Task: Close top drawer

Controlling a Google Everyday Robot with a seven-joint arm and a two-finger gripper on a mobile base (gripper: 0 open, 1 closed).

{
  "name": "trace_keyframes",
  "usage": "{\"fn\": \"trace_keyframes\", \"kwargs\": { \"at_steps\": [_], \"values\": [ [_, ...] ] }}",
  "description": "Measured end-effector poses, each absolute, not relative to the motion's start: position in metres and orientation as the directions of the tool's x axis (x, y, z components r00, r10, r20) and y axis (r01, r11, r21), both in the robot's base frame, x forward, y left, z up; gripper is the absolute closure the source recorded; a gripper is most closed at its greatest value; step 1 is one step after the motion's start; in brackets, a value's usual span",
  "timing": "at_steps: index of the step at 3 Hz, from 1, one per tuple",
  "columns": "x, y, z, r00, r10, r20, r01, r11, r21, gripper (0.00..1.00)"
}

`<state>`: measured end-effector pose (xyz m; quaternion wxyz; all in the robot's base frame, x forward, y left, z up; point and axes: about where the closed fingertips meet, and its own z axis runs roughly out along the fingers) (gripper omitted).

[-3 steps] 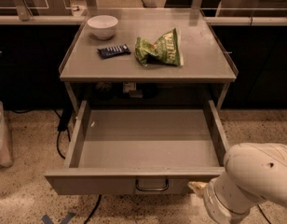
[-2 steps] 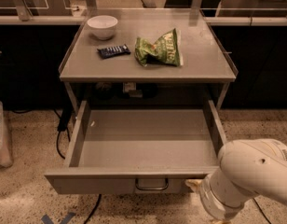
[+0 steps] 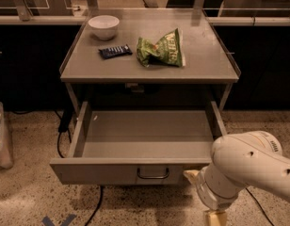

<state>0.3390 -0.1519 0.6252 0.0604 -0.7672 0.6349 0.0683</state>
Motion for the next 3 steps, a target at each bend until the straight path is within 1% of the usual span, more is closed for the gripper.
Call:
{"fn": "trace_keyframes", "kwargs": {
  "at_steps": [1,2,3],
  "values": [
    [0.344,-0.152,0.623,0.190,-0.968,-0.165,-0.982,-0.191,-0.010,0.00],
    [0.363,-0.149,0.619,0.211,-0.967,-0.141,-0.978,-0.210,-0.022,0.00],
    [0.402,-0.145,0.610,0.250,-0.962,-0.107,-0.968,-0.247,-0.041,0.00]
  ]
}}
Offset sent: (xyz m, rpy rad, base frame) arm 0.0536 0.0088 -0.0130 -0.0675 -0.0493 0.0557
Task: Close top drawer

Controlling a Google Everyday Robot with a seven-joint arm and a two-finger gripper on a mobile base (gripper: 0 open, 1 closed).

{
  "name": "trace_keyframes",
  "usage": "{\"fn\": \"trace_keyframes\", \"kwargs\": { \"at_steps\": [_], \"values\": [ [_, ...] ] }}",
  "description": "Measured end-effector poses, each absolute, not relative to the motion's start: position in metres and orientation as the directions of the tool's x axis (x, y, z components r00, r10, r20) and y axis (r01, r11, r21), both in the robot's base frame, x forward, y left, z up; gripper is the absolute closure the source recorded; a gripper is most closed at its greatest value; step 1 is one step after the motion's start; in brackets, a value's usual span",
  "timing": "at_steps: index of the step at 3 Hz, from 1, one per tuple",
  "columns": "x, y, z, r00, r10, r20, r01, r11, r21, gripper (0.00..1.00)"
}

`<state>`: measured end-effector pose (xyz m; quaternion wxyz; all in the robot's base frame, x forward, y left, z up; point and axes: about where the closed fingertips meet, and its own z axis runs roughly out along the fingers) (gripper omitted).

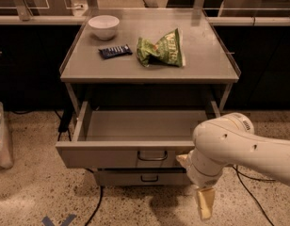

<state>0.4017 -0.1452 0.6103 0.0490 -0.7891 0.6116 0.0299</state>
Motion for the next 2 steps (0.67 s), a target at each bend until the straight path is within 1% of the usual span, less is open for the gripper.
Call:
{"fn": "trace_keyframes", "kwargs": {
  "at_steps": [2],
  "values": [
    [0.421,-0.147,0.605,0.252,-0.961,-0.110,-0.967,-0.245,-0.077,0.00]
  ]
}}
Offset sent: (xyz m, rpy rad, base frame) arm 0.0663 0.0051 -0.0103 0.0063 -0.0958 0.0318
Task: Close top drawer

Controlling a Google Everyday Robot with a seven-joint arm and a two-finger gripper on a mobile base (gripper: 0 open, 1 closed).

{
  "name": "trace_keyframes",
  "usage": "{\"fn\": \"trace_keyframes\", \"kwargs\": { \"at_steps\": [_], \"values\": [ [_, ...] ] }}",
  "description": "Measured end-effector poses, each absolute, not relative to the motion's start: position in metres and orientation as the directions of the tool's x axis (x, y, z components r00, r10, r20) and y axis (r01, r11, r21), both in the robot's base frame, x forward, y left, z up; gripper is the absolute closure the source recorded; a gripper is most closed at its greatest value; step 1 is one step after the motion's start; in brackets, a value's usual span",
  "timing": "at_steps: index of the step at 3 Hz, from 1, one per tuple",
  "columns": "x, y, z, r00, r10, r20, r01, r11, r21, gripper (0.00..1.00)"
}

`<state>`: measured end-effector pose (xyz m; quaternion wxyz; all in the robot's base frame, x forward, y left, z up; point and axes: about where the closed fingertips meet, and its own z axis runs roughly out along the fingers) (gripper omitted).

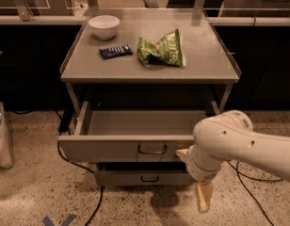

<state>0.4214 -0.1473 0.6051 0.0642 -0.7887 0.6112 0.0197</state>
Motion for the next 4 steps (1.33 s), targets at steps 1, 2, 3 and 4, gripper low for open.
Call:
{"fn": "trace_keyframes", "kwargs": {
  "at_steps": [1,2,3,4],
  "values": [
    [0.455,-0.142,0.611,0.275,-0.957,-0.089,-0.955,-0.262,-0.136,0.00],
    [0.489,-0.144,0.623,0.278,-0.957,-0.077,-0.945,-0.258,-0.202,0.00],
    [0.489,-0.144,0.622,0.277,-0.958,-0.077,-0.945,-0.257,-0.202,0.00],
    [0.499,-0.146,0.611,0.279,-0.955,-0.102,-0.944,-0.254,-0.211,0.00]
  ]
}}
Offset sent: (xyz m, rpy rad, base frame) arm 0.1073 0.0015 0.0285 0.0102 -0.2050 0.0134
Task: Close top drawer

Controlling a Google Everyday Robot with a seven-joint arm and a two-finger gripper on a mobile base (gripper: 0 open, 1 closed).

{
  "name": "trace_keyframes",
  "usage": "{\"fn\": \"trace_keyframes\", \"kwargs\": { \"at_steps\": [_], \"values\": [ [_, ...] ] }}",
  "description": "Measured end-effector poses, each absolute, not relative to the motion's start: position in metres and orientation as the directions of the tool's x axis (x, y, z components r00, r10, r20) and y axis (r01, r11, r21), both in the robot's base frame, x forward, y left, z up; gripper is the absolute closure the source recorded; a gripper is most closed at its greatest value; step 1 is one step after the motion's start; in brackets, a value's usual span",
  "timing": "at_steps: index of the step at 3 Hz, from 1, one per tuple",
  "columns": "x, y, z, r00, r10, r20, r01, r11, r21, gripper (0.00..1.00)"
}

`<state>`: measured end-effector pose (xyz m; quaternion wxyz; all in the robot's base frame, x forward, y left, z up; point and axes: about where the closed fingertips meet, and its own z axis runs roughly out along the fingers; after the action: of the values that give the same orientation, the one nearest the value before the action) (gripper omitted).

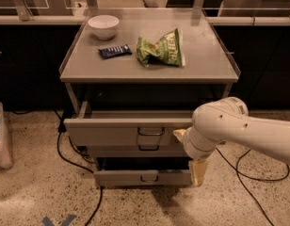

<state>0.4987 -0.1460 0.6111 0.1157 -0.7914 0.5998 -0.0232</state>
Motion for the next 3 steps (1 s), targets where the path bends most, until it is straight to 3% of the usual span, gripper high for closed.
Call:
{"fn": "trace_keyframes", "kwargs": {
  "at_steps": [3],
  "values": [
    [0.549,-0.136,0.595,0.336,-0.934,-0.118,-0.922,-0.300,-0.246,0.00]
  ]
}}
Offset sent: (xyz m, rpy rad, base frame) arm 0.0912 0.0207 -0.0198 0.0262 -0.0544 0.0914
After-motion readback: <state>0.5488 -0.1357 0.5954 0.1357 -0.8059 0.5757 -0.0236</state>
